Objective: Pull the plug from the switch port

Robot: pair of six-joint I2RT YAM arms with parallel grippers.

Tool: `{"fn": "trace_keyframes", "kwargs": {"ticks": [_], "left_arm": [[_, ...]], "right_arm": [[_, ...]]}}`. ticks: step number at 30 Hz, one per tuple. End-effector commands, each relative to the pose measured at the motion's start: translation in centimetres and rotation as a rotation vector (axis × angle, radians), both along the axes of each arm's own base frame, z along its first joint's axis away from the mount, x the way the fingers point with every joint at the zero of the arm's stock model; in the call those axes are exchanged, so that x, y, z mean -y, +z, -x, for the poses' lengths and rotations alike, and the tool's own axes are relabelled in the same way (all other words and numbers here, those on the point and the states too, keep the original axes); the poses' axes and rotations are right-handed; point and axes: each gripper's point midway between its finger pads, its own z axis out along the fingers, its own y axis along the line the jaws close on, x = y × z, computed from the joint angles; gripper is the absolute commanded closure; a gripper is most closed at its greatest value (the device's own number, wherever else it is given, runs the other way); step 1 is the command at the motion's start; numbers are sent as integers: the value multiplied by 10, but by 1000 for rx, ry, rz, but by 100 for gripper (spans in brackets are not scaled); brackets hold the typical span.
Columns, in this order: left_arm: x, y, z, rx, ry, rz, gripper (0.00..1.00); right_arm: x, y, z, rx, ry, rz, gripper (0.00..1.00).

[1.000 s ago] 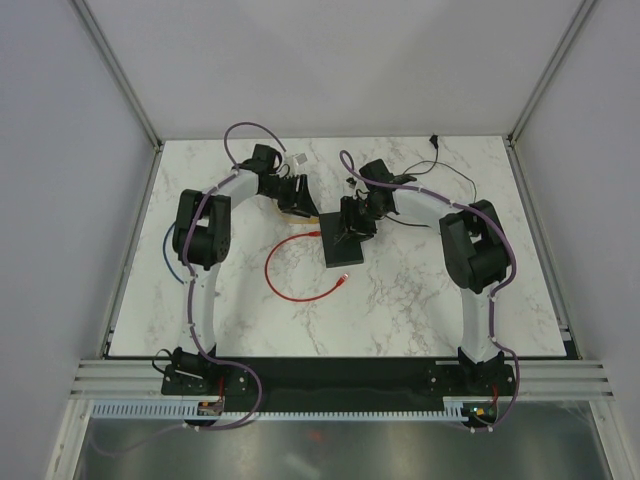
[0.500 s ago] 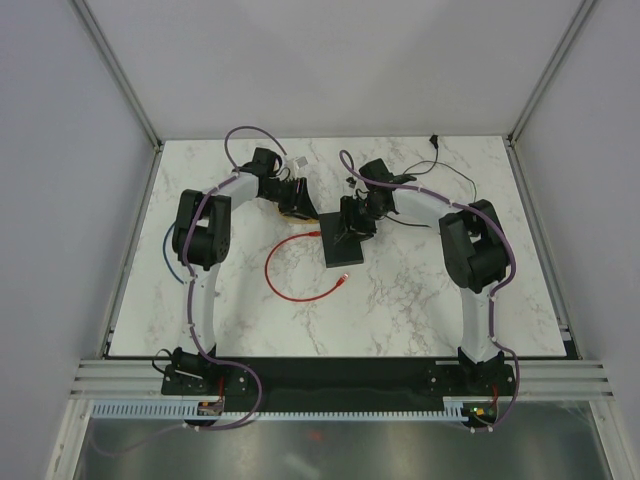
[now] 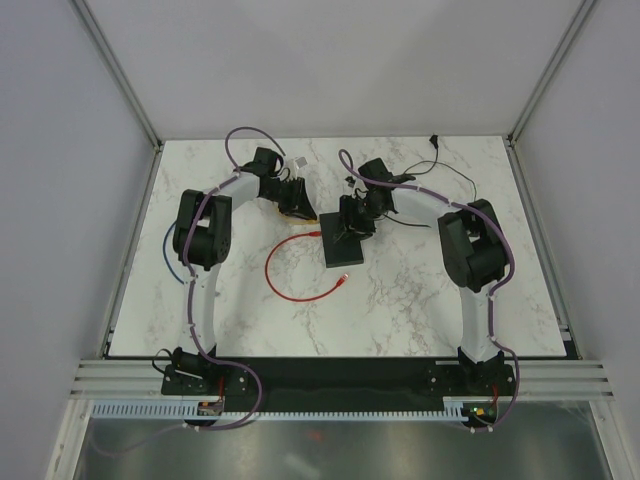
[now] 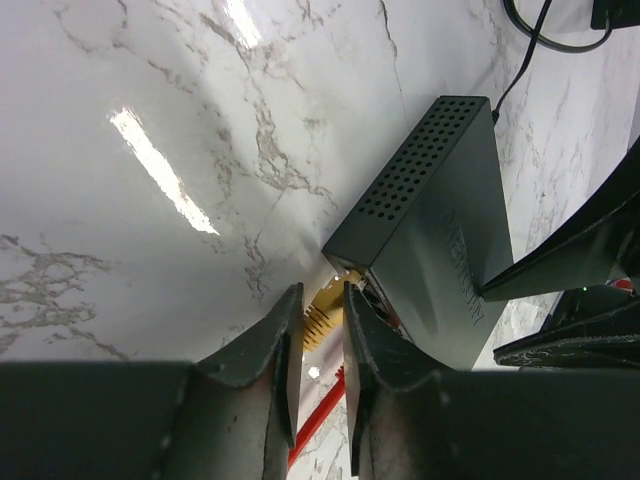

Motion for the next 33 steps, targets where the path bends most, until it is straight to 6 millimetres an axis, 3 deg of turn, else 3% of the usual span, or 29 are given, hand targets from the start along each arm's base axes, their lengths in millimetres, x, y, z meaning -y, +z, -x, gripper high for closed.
{"fn": "trace_keyframes", "kwargs": {"ticks": [1,8,11,16,24,27,28,33], "left_arm": [[5,-21,11,-69,9,-70,75],[-2,-25,14,-54,-15,-141,90],[-15,-31,15,-38,-13,-226,98],[-37,-43,18,-50,17,-357,98],[-34,-16,0,-4,63,-342,98],[-27,4,-5,-4,76,-273,96],[-16,16,-2,-51,80,-185,94],[-4,43,-4,-109,61,-2,71]], "right_arm": [[-2,-11,-5,14,6,39,51],[-4,-15,-3,13,10,53,52],[-2,-15,-4,20,8,62,51],[-2,-17,-3,15,8,69,52],[-1,-17,-3,18,15,72,52],[0,-18,-2,15,18,71,52],[-1,-18,-2,16,16,71,52],[-2,-15,-3,22,22,65,52]]}}
